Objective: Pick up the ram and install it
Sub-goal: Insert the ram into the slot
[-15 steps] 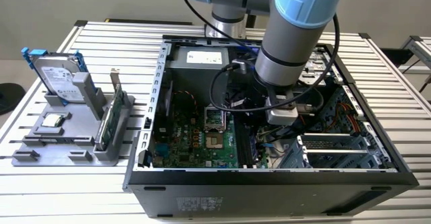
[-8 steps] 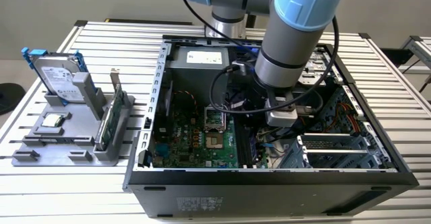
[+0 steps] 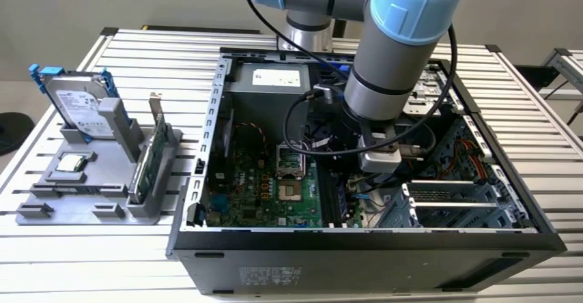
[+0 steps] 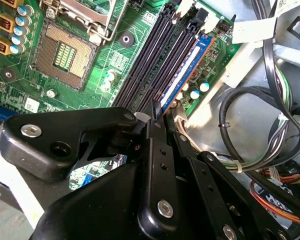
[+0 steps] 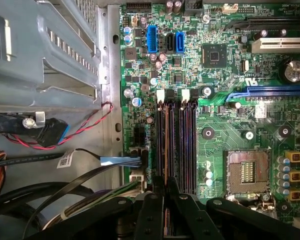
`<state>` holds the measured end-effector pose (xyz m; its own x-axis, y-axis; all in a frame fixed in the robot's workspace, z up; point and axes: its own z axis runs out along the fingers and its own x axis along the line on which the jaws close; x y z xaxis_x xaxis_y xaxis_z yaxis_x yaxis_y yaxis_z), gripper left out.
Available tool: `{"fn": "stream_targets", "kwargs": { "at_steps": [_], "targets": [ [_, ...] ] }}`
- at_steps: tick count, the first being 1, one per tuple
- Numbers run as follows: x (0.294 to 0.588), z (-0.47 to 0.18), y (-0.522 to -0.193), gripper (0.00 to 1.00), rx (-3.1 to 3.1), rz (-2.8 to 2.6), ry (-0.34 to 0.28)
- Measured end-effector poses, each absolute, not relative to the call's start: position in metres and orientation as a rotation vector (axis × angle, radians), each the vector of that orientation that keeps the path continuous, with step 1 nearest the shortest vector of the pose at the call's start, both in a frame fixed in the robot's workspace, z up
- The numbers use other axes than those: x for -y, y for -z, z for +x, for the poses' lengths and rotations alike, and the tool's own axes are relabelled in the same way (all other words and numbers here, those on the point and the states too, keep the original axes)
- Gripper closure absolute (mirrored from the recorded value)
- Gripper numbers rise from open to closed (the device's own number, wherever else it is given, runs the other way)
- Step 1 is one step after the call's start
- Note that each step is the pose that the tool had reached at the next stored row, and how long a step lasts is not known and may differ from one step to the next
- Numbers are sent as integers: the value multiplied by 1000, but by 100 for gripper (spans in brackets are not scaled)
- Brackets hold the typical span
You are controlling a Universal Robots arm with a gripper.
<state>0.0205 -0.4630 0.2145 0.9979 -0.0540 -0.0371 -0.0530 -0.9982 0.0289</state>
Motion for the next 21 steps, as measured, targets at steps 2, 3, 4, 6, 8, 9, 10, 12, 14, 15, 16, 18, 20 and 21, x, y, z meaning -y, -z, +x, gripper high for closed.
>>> {"fn": "stream_targets", "kwargs": {
  "at_steps": [2, 3, 4, 6, 8, 9, 10, 12, 14, 15, 16, 18, 20, 21],
  "targets": [
    [463, 20, -214, 100, 83, 3112, 59],
    [463, 20, -214, 100, 83, 3112, 59],
    [463, 20, -214, 100, 83, 3112, 59],
    [463, 20, -214, 100, 83, 3112, 59],
    [463, 20, -214, 100, 83, 3112, 59],
    [463, 20, -214, 100, 83, 3112, 59],
    [463, 20, -214, 100, 83, 3112, 59],
    [463, 20, -214, 100, 83, 3112, 59],
    [463, 21, -214, 100, 82, 3112, 59],
    [463, 22, -214, 100, 81, 3112, 59],
    [463, 22, -214, 100, 80, 3112, 59],
    [463, 23, -214, 100, 78, 3112, 59],
    [463, 23, -214, 100, 78, 3112, 59],
    [463, 23, -214, 100, 77, 3112, 59]
  ]
}}
